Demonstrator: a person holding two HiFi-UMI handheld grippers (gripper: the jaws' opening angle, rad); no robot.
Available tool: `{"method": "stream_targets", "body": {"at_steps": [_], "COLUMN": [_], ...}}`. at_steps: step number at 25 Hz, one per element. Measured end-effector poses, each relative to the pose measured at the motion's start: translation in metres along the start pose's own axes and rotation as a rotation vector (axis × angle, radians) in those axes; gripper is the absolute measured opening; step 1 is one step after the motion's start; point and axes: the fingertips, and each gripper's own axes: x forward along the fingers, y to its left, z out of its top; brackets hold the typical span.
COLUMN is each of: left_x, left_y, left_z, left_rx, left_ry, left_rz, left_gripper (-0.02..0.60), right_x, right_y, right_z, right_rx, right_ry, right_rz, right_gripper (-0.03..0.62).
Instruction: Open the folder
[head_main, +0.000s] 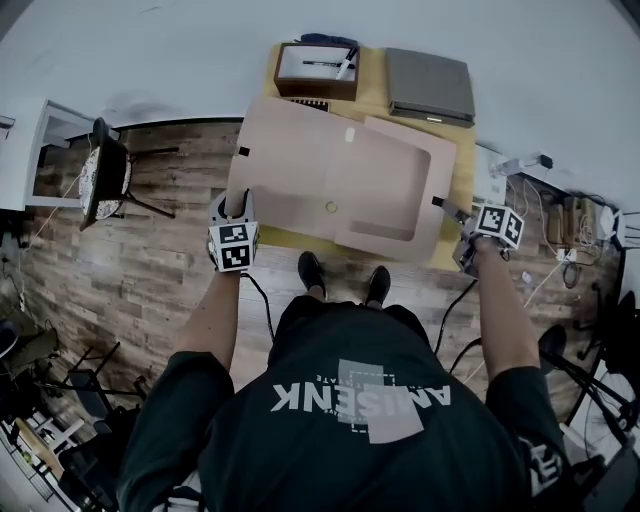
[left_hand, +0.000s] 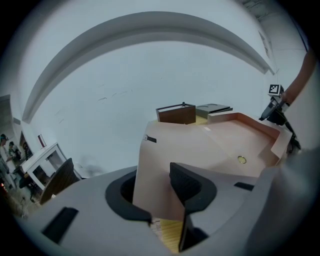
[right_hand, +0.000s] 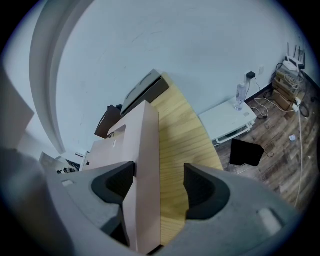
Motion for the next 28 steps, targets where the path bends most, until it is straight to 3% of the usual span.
{"method": "stream_targets", "body": {"at_steps": [4, 8, 11, 12, 13, 16, 20, 22, 26, 28], "left_x": [0.007, 0.011, 0.018, 0.021, 0.024, 0.031, 0.033, 0.034, 0.033, 0.033], "left_y": [0.007, 0.009, 0.014, 0.018, 0.021, 0.019, 0.018, 0.017, 0.012, 0.011], "left_z": [-0.009, -0.012, -0.022, -0.027, -0.035, -0.055, -0.055, -0.054, -0.053, -0.053], "left_rx": [-0.034, -0.017, -0.005, 0.002, 0.012, 0.047, 0.065, 0.104, 0.281, 0.292], "left_ry": [0.018, 0.026, 0.062, 0.085, 0.116, 0.177, 0.163, 0.150, 0.134, 0.133], "left_rz": [0.008, 0.010, 0.060, 0.087, 0.099, 0.053, 0.040, 0.038, 0.055, 0.051], "left_gripper": [0.135, 0.158, 0.178, 0.218, 0.320, 0.330, 0.328, 0.330, 0.328, 0.327], "right_x": [0.000, -0.001, -0.001, -0.001, -0.002, -0.003, -0.002, -0.002, -0.002, -0.002], "right_y": [0.001, 0.001, 0.000, 0.000, -0.001, -0.001, -0.001, -0.002, 0.000, 0.000], "right_z": [0.000, 0.000, 0.000, 0.000, 0.000, -0.001, 0.001, 0.000, -0.004, -0.004], "right_rx": [-0.002, 0.003, 0.001, 0.000, -0.003, -0.007, -0.001, 0.004, 0.001, 0.003], "right_ry": [0.001, 0.004, 0.003, 0.002, 0.001, -0.003, -0.009, -0.009, 0.001, -0.001], "right_rz": [-0.017, -0.024, -0.030, -0.035, -0.041, -0.062, -0.071, -0.071, -0.063, -0.059], "right_gripper": [0.304, 0.304, 0.304, 0.304, 0.304, 0.304, 0.304, 0.304, 0.304, 0.304]}}
